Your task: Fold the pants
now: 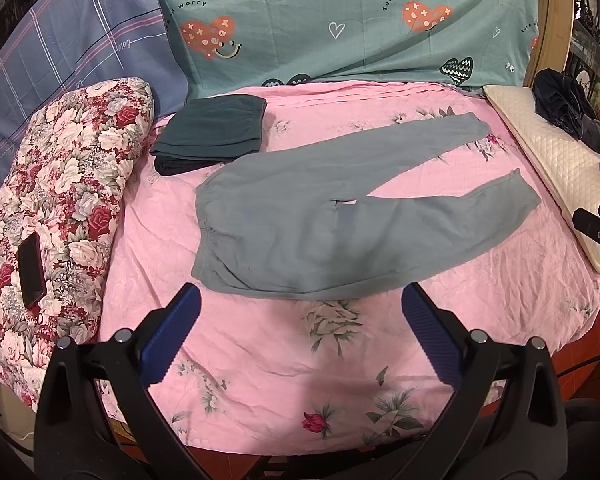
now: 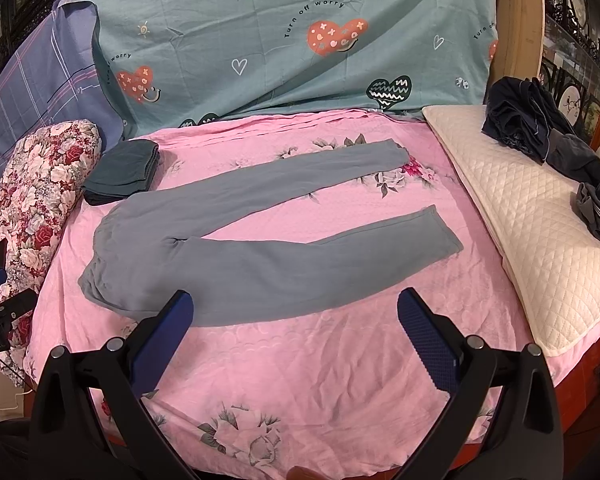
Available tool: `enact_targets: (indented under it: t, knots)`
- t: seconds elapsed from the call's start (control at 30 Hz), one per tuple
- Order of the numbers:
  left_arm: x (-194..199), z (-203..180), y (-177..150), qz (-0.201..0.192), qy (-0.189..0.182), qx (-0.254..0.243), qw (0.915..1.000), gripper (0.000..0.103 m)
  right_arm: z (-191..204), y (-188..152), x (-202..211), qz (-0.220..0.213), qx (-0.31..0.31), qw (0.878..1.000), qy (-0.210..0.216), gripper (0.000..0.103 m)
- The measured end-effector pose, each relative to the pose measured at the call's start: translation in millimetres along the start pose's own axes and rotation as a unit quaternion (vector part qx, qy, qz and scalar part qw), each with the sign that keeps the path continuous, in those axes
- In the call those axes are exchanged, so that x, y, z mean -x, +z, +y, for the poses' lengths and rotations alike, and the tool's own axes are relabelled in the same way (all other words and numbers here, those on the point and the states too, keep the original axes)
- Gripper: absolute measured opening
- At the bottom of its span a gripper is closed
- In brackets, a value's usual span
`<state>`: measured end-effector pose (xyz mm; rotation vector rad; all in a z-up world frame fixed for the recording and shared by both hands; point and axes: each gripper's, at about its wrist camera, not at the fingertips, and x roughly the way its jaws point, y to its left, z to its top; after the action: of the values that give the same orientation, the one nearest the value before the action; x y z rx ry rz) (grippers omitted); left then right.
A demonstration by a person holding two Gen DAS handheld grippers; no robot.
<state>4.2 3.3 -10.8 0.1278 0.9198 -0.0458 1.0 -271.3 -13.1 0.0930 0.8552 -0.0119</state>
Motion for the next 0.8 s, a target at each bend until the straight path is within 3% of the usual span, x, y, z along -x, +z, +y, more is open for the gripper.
enact_targets:
  t: [0.8]
  knots:
    - [-12,3,3,0.016,-0.005,-0.001,0.9999,0.101,6,2,-9,0.009,0.006,1.0,0.003,0.102]
